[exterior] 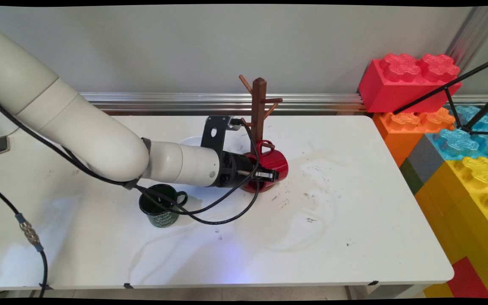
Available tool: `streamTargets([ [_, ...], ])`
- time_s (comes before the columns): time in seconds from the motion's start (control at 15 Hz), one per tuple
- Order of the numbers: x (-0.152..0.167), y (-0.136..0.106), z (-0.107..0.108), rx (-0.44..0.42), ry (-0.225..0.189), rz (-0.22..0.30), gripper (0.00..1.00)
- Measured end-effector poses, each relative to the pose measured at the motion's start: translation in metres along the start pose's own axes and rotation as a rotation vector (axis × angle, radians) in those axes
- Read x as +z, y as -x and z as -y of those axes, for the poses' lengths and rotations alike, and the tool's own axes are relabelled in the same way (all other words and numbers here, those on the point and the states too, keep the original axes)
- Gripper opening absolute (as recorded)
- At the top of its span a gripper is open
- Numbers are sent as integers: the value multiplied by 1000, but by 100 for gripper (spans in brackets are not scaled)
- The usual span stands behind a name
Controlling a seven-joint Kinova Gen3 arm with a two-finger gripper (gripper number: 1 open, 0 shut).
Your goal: Place the picked object on the table
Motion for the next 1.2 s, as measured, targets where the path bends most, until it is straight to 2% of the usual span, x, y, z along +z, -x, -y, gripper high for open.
streamTargets([
  [1.2,-16,-10,-4,1,61,-7,0],
])
